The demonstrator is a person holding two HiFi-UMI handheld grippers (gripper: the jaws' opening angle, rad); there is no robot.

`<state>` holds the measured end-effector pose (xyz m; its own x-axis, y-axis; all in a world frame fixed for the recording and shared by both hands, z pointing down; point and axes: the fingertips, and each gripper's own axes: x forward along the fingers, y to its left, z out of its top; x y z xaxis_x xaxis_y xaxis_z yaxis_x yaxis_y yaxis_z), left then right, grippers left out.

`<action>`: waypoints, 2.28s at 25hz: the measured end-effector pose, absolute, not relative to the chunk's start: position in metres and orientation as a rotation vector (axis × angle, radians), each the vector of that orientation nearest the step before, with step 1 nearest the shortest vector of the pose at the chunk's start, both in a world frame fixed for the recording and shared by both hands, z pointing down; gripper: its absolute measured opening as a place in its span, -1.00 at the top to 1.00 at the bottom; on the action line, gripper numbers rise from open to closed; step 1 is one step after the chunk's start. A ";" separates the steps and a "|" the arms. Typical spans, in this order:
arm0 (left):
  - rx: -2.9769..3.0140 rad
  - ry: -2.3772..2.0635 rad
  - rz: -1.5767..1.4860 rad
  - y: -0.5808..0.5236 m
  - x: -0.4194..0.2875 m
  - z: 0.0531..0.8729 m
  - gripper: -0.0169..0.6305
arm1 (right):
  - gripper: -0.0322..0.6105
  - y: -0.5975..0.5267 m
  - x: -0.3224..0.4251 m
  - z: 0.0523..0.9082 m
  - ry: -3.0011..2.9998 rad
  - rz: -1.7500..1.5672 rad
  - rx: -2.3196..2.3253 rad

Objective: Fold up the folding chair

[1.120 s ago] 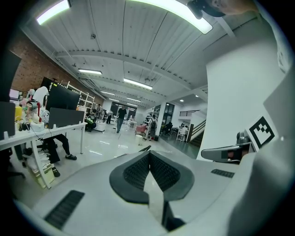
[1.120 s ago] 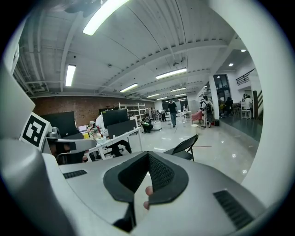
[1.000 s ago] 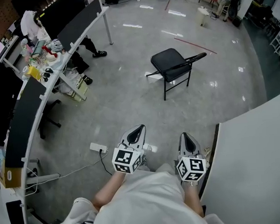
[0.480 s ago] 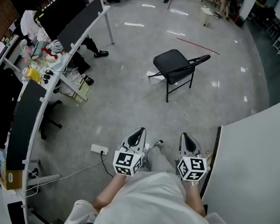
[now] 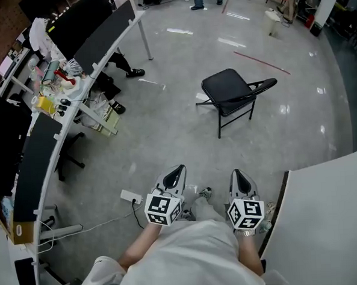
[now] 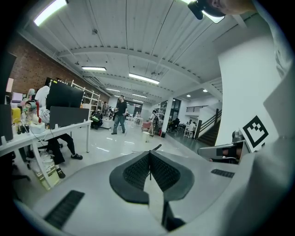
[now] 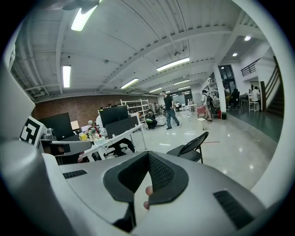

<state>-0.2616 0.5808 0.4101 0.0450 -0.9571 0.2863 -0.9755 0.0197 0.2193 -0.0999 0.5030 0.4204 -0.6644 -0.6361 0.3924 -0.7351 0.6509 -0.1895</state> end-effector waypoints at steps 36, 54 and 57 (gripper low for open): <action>2.001 -1.953 0.074 0.375 -0.329 0.398 0.91 | 0.89 0.302 -0.162 0.415 -2.575 0.499 1.141; 2.097 -1.861 0.023 0.277 -0.491 0.398 0.91 | 0.89 0.226 -0.320 0.410 -2.522 0.468 1.243; 2.108 -1.852 0.015 0.268 -0.502 0.399 0.91 | 0.89 0.219 -0.327 0.412 -2.504 0.467 1.263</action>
